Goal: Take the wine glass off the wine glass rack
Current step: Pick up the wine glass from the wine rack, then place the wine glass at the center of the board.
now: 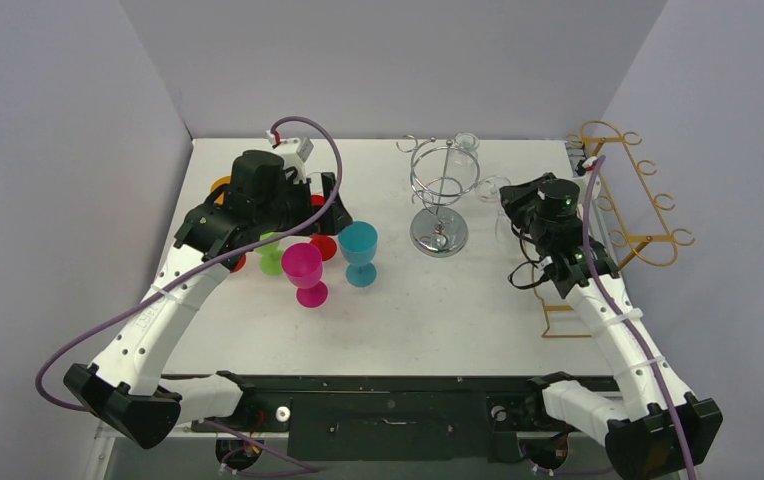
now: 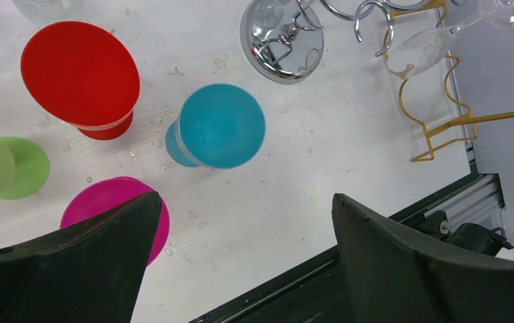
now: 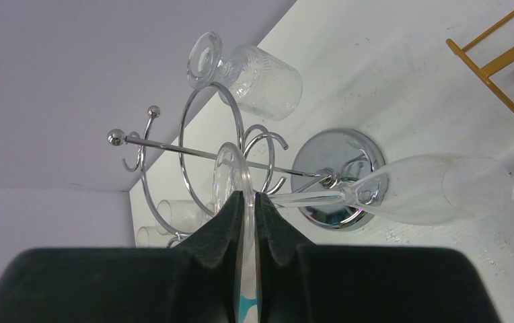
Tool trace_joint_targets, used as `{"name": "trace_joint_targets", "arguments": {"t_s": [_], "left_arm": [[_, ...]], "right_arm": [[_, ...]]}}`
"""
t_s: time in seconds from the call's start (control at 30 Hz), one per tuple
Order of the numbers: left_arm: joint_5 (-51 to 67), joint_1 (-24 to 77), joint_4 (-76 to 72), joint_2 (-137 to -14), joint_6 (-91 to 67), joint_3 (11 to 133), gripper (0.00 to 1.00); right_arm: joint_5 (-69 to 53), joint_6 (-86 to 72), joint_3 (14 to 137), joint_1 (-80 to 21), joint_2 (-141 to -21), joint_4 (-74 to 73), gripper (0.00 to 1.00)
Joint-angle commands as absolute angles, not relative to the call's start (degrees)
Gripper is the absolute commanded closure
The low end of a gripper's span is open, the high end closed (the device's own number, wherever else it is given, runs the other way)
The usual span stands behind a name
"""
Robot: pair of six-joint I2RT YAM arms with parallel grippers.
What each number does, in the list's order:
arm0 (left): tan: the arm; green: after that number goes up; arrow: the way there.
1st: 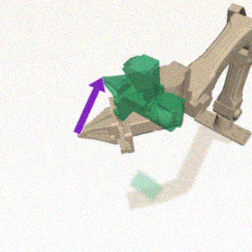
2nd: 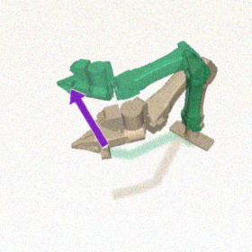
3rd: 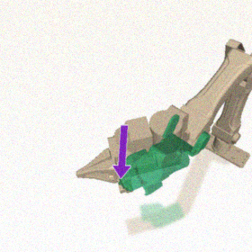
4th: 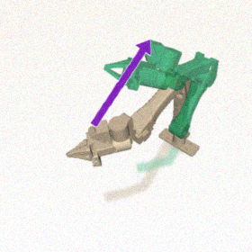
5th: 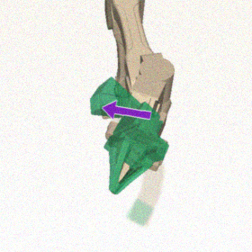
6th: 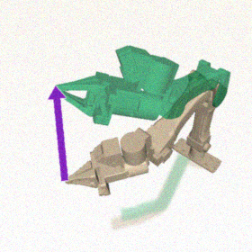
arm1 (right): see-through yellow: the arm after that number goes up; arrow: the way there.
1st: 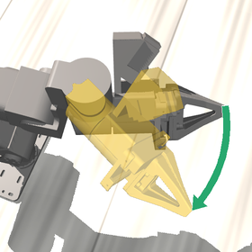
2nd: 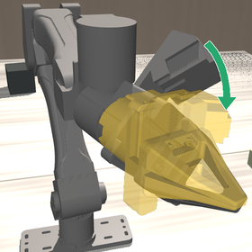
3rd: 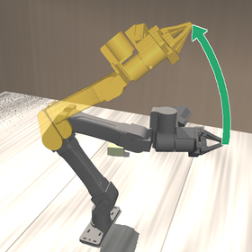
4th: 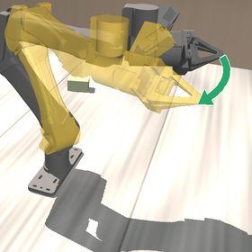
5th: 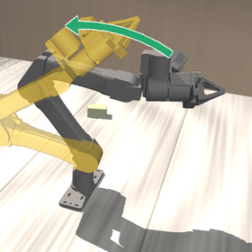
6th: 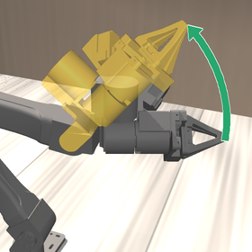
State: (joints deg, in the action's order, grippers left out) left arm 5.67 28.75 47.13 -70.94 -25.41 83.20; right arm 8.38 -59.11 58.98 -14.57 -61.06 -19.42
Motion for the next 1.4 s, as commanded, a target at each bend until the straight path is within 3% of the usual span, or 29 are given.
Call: {"name": "trace_joint_targets", "arguments": {"t_s": [0.0, 0.63, 0.87, 1.17, 1.37], "left_arm": [[7.9, 28.7, 42.2, -69.7, -27.0, 83.9, 0.04], [15.6, 32.5, 19.0, -62.6, -26.1, 71.0, 0.04], [13.8, 37.6, 2.6, -59.6, -20.6, 62.9, 0.04], [18.1, 40.9, -30.7, -58.7, -14.6, 48.9, 0.03], [19.6, 41.7, -39.7, -62.5, -12.7, 47.5, 0.02]], "right_arm": [[7.2, -59.3, 59.5, -14.2, -58.1, -18.7, 1.00], [-2.6, -59.4, 62.6, -16.6, -53.0, -25.8, 1.00], [-5.9, -60.3, 65.8, -18.3, -52.7, -27.9, 1.00], [-7.6, -63.0, 71.7, -24.9, -54.6, -31.0, 1.00], [-7.0, -65.4, 75.1, -30.3, -55.9, -31.0, 1.00]]}}
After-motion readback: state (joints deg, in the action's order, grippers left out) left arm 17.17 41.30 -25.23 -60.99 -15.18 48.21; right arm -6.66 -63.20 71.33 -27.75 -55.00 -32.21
